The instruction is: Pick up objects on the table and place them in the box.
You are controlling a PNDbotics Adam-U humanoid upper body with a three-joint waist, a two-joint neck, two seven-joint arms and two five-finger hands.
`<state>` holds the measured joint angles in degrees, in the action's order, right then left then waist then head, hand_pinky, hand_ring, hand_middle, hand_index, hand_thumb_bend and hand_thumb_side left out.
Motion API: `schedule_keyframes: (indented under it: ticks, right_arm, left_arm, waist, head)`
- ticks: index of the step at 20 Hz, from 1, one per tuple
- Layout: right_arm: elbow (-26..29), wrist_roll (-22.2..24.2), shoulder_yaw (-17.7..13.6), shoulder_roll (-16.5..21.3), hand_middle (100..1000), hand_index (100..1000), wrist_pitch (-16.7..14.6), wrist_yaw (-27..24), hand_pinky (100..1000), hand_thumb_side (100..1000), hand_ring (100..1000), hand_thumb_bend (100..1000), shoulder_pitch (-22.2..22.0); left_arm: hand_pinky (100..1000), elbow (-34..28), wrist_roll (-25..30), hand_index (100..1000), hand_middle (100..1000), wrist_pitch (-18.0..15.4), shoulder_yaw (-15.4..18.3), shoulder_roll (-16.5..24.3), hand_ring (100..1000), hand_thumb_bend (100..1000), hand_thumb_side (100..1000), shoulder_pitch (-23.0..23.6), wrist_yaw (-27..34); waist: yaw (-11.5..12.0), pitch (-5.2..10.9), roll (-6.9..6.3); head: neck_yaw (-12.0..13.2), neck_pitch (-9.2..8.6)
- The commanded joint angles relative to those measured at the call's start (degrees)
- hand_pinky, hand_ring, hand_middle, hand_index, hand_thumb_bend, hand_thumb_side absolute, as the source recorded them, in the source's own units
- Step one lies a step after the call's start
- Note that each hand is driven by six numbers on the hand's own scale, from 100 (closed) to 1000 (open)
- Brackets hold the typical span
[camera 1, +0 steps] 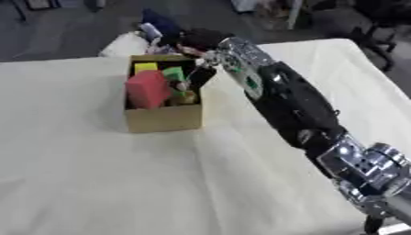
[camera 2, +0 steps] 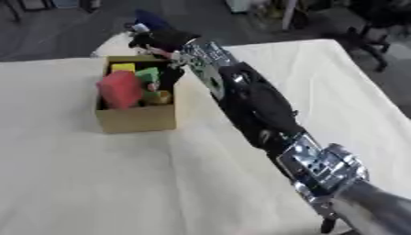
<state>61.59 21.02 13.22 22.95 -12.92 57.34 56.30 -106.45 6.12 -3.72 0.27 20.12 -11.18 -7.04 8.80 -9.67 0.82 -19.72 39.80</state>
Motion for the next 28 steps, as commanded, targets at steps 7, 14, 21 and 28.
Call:
schedule_keyframes:
  ticks: [7,14,21,28]
  right_arm:
    - [10.80,-8.10,-5.30,7.40,844,1000,6.26,-15.73,785,270,802,100,-2.55]
    - [31.24,-18.22,-9.29,10.75,754,934,12.86,-37.35,723,247,728,100,-18.20]
    - [43.50,-27.49,-12.41,6.00,705,881,12.31,-50.65,695,313,692,100,-32.52]
    - [45.13,-28.69,-12.57,-0.98,690,870,8.21,-53.53,682,374,671,100,-40.57]
  left_arm:
    - [731,-0.42,-1.11,769,601,0.05,1.42,0.56,608,539,514,0.65,-0.42]
    - [733,-0.37,-3.07,770,619,0.38,2.33,0.19,624,545,509,0.73,-0.72]
    - [737,-0.06,-6.08,772,636,0.80,3.09,-0.64,638,532,496,1.60,-0.80]
    - [742,0.30,-9.94,775,648,0.93,3.08,-1.76,650,521,495,2.14,-0.38]
  waist:
    - [-3.32,2.21,0.30]
    - [-7.20,1.70,0.42]
    - [-9.06,0.89,0.50]
    - [-10.69,0.00,0.12]
  head:
    - [3.31,1.02]
    - [9.89,2.63]
    - [17.75,4.28]
    - [23.22,4.32]
